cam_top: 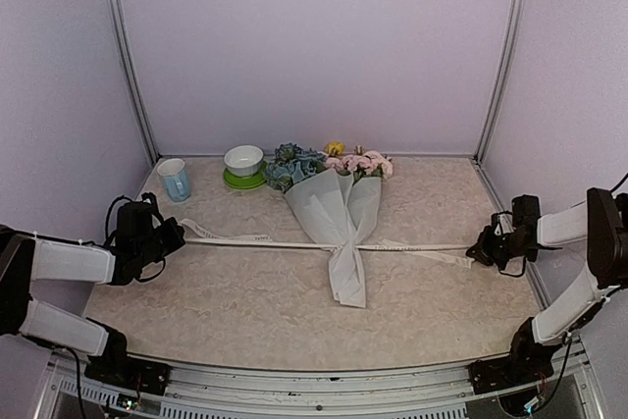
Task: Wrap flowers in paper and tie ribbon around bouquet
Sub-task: Tie the ribbon around the folded bouquet, then cross the half-tied ribbon over the folded bouquet.
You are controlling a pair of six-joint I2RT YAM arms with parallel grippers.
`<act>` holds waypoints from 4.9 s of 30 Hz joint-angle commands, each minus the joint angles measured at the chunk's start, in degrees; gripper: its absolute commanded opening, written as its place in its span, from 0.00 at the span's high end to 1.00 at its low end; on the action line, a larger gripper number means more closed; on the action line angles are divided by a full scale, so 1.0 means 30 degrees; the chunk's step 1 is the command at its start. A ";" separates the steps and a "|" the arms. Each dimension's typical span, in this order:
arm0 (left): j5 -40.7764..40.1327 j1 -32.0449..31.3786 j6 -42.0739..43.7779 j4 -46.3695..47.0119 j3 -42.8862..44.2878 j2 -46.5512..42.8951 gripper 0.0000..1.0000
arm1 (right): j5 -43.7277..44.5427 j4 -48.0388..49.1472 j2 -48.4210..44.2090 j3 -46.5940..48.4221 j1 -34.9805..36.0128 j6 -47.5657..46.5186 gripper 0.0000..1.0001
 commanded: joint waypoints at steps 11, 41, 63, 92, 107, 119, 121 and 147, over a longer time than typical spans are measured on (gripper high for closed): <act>-0.3228 0.0755 0.0808 0.0349 0.0016 -0.0088 1.00 | 0.3759 -0.1263 -0.1763 0.0838 -0.0636 -0.1624 1.00; 1.0703 -1.2535 1.9008 -0.2139 0.7355 0.0032 0.13 | -0.5495 0.3829 -0.4891 1.0705 1.5176 -0.5994 1.00; 1.3166 -1.3020 1.7288 0.3539 1.4378 0.8512 1.00 | -0.8549 0.4987 -0.2575 1.0188 1.6859 -0.5444 1.00; 1.3233 -1.4290 1.7089 0.5279 1.3716 0.7515 1.00 | -0.5361 0.5070 1.2957 1.1056 1.4853 -0.5791 0.85; 1.1703 -1.4821 1.8040 0.5434 1.3624 0.6070 1.00 | -0.4603 0.5098 1.3524 1.0280 1.4853 -0.6208 0.87; 1.0784 -1.3838 1.7106 0.4652 1.2418 0.6621 1.00 | -0.6948 0.5433 0.5616 1.0824 1.4853 -0.5038 0.80; 1.0823 -1.3733 1.7054 0.4593 1.2245 0.6620 1.00 | -0.6872 0.5175 0.4780 1.0780 1.4802 -0.4855 0.71; 1.0554 -1.3162 1.6098 0.3300 1.3139 0.7493 1.00 | -0.3336 0.5282 0.0771 0.5977 1.6229 -0.4871 0.62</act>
